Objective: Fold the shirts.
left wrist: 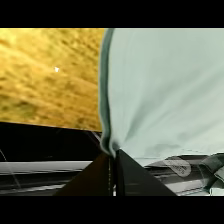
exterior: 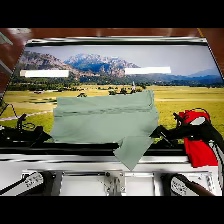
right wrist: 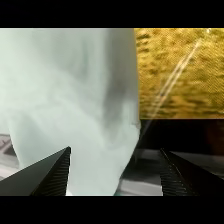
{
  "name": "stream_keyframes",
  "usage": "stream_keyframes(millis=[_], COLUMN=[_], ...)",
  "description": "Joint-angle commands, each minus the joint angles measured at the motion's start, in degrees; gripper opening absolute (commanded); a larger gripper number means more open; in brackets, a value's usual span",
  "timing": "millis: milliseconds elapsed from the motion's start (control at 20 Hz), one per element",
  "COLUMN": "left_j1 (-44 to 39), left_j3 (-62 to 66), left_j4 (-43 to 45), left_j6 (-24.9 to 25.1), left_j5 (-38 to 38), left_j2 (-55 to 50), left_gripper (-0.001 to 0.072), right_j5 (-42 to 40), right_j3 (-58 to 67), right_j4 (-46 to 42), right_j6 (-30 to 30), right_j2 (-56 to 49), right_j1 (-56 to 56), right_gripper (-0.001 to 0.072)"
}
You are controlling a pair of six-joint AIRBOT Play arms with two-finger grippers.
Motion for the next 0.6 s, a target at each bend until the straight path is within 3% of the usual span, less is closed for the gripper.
stream_keyframes(millis=[0,150,200,250,300,350,400,450,550], left_j1=[0.0,0.0,0.0,0.0,0.0,0.0,0.0,0.0,0.0], left_j3=[0.1,0.1,0.1,0.1,0.1,0.1,0.2,0.5,2.7], left_j4=[-0.2,-0.2,-0.2,-0.2,-0.2,-0.2,-0.2,-0.2,-0.2], left_j6=[0.2,0.1,0.1,0.1,0.1,0.1,1.1,2.6,4.2], left_j5=[-0.4,-0.4,-0.4,-0.4,-0.4,-0.3,-0.3,-0.3,-0.1], left_j2=[0.6,0.6,0.6,0.6,0.6,0.6,0.6,0.7,1.5], left_gripper=[0.0045,0.0044,0.0044,0.0044,0.0044,0.0044,0.0044,0.0044,0.0043], right_j5=[-2.7,-6.7,-8.4,-9.7,-10.7,-11.1,-10.8,-10.1,-8.5], right_j3=[-3.6,-5.0,-5.0,-5.0,-5.0,-5.0,-4.7,-4.1,-1.1], right_j4=[3.0,2.8,2.8,2.6,2.4,2.4,2.6,3.2,5.4], right_j6=[0.1,1.3,2.3,3.6,4.6,4.6,4.6,4.1,-0.1], right_j2=[0.3,0.3,0.3,0.3,0.3,0.3,0.3,0.4,1.8], right_j1=[0.9,6.9,9.0,10.6,11.6,11.9,11.8,11.4,11.1], right_gripper=[0.0653,0.0653,0.0614,0.0521,0.0492,0.041,0.015,0.0059,0.0058])
